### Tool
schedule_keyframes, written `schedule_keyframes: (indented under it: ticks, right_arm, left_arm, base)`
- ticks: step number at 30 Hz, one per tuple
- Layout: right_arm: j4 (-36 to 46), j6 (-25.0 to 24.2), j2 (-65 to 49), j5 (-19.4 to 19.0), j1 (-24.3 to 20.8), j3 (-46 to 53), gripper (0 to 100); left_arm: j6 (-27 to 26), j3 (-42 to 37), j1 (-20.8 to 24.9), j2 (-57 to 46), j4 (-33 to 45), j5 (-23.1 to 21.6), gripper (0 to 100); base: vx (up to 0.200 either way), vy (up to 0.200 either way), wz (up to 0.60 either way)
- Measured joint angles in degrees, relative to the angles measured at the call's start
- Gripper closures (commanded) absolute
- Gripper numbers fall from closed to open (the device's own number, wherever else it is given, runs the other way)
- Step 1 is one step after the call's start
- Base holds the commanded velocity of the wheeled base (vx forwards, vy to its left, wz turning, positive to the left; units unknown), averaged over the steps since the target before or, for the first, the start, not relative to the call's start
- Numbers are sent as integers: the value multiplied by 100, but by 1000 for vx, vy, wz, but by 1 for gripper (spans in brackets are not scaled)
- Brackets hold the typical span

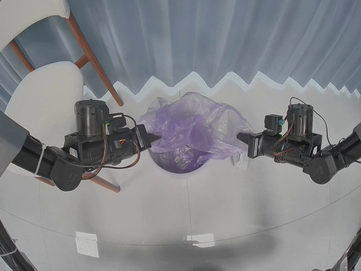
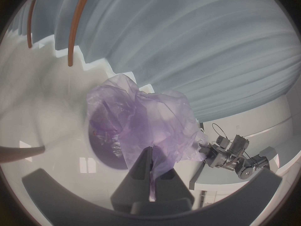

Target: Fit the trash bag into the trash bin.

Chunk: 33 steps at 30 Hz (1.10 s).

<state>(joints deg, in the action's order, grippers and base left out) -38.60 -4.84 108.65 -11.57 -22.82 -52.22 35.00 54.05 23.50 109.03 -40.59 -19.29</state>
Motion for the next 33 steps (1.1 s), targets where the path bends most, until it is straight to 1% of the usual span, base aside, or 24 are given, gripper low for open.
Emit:
schedule_keyframes:
  ticks: [3,6,8,10,12,16,18,21,23,26,33]
  right_arm:
    - [-568,184,69,-154,-9,380,100]
    - [-1154,419,171,-362,0,702,100]
    - [-1616,610,262,-545,11,898,100]
    - [-1998,781,363,-747,24,1091,100]
    - [-2403,970,505,-1007,24,1317,100]
    - [-2978,1214,750,-1268,26,1692,100]
    - [-3112,1286,859,-1330,6,1852,100]
    - [-3246,1310,962,-1336,-52,2042,100]
    - [-3319,1310,1020,-1328,-101,2147,100]
    - [-3390,1309,1097,-1274,-165,2202,100]
    - [-3643,1280,1353,-866,-482,2236,100]
  left_arm:
    - [-229,-28,-102,-127,140,167,100]
    - [-383,-33,-212,-211,201,492,100]
    - [-438,-20,-273,-245,226,758,100]
    - [-462,2,-317,-274,233,925,100]
    - [-479,7,-367,-302,250,1036,100]
    - [-492,-22,-479,-390,272,1097,100]
    - [-500,-69,-521,-466,296,1091,100]
    - [-530,-180,-553,-586,494,1042,100]
    - [-645,-286,-557,-674,611,1020,100]
    - [-1012,-478,-564,-785,738,1007,100]
    - [-2047,-833,-603,-881,797,1001,100]
  base:
    - [0,0,0]
    - [0,0,0]
    - [0,0,0]
    - [0,0,0]
    - [0,0,0]
    - [0,0,0]
    - [0,0,0]
    - [0,0,0]
    - [0,0,0]
    - [0,0,0]
    - [0,0,0]
